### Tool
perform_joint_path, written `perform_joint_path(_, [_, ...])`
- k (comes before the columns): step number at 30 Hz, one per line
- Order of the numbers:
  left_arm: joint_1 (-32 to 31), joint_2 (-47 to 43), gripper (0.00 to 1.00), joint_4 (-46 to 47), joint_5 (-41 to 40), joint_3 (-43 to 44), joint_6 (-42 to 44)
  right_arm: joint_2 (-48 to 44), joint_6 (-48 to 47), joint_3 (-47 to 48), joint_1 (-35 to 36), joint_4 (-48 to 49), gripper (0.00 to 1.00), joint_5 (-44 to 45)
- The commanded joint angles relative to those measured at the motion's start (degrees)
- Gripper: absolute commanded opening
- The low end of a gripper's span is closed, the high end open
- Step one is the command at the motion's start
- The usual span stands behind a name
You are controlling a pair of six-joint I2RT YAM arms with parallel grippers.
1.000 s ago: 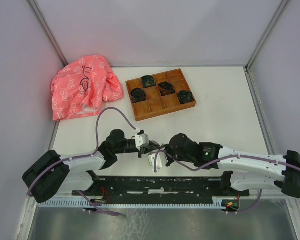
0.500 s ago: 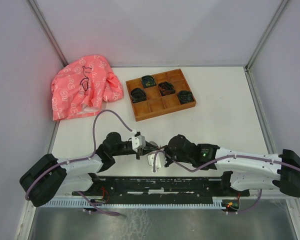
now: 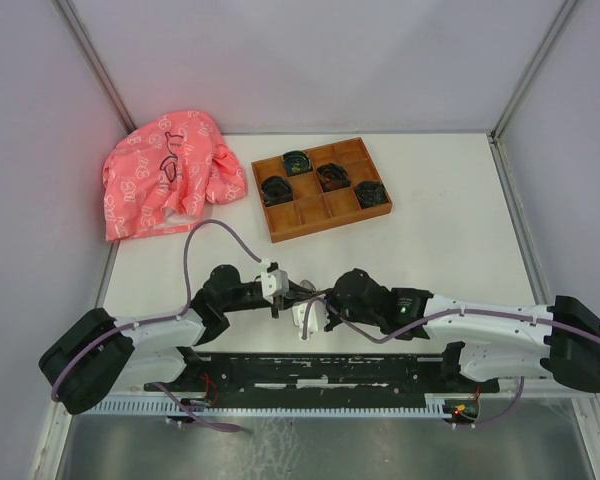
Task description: Put the keys on the keyring
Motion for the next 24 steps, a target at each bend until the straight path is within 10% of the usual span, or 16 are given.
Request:
perform_joint_path(1, [0.1, -1.9, 0.03, 5.2, -3.6, 0.5, 0.1, -1.7, 2.5, -0.8, -0.1, 1.3, 0.09, 0.5])
perform_joint_path(24, [-0.2, 9.2, 0.03, -7.8, -16.8, 9.9, 0.0, -16.5, 52.2, -0.8, -0.2, -5.3, 0.77, 42.0])
